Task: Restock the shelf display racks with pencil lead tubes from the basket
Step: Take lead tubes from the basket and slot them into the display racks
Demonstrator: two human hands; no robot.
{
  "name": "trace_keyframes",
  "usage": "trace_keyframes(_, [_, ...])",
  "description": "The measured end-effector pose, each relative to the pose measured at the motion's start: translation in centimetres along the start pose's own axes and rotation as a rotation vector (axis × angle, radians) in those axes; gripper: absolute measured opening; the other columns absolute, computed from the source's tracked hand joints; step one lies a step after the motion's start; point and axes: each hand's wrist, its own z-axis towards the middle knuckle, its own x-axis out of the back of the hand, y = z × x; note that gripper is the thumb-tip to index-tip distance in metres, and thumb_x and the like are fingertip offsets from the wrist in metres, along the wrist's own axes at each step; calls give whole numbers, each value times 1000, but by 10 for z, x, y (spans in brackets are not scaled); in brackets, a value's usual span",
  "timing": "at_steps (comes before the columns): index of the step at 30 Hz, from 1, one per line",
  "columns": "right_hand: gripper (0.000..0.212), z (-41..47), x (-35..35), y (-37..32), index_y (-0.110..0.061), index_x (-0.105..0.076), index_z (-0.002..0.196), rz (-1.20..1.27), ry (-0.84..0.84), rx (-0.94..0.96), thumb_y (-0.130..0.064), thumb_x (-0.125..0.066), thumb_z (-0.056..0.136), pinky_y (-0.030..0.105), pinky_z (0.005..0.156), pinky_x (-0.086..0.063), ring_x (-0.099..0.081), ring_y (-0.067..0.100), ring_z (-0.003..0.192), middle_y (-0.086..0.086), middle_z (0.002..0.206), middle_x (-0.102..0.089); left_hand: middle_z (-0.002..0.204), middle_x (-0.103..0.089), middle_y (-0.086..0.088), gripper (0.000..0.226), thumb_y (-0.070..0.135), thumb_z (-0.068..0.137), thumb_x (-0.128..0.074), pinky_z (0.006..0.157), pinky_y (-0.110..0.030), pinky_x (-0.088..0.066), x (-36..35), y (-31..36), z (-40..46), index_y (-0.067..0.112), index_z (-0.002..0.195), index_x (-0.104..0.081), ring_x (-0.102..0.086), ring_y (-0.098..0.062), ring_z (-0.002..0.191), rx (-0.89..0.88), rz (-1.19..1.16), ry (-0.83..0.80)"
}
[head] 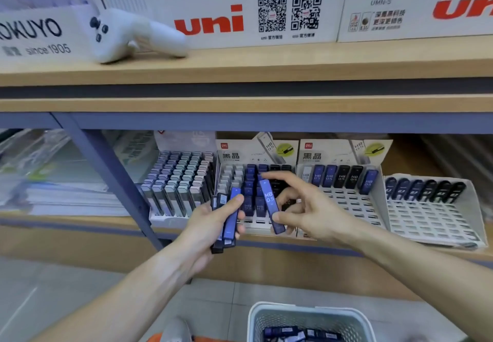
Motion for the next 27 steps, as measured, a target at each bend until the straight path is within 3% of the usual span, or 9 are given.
trace_keyframes(2, [64, 6, -5, 4, -45, -49, 136, -22, 92, 28, -4, -71, 92, 33, 62, -56, -70, 26, 68, 13, 96, -64, 70, -66, -7, 23, 26, 91, -75, 46, -25, -50, 3, -1, -1, 5, 93, -65, -58, -18, 50, 3, 21, -2])
trace_keyframes(6, [50, 17, -18, 13, -39, -47, 130, -252, 268, 153, -16, -72, 93, 24, 73, -53, -64, 6, 72, -2, 79, -68, 72, -68, -6, 25, 28, 90, -76, 47, -26, -50, 8, -5, -2, 6, 96, -67, -58, -18, 51, 5, 53, 11])
trace_keyframes(10, [43, 23, -35, 16, -38, -46, 125, -317, 326, 229, -16, -68, 95, 34, 73, -57, -64, 9, 75, -7, 81, -64, 72, -70, -6, 28, 30, 88, -78, 45, -24, -50, 11, -9, -2, 6, 97, -67, -58, -18, 51, 9, 71, 26])
trace_keyframes(19, [28, 25, -58, 22, -28, -50, 118, -542, 339, 389, -17, -65, 97, 40, 71, -56, -63, 12, 81, -9, 92, -63, 76, -73, -7, 33, 36, 85, -81, 46, -26, -49, 20, -17, -2, 6, 90, -68, -58, -18, 49, 0, 143, 43])
trace_keyframes(27, [27, 28, -60, 22, -25, -53, 117, -572, 356, 415, -17, -67, 96, 41, 70, -56, -64, 16, 79, -6, 88, -66, 79, -74, -9, 35, 37, 82, -83, 46, -26, -48, 22, -18, -1, 5, 91, -70, -58, -18, 50, -1, 153, 31])
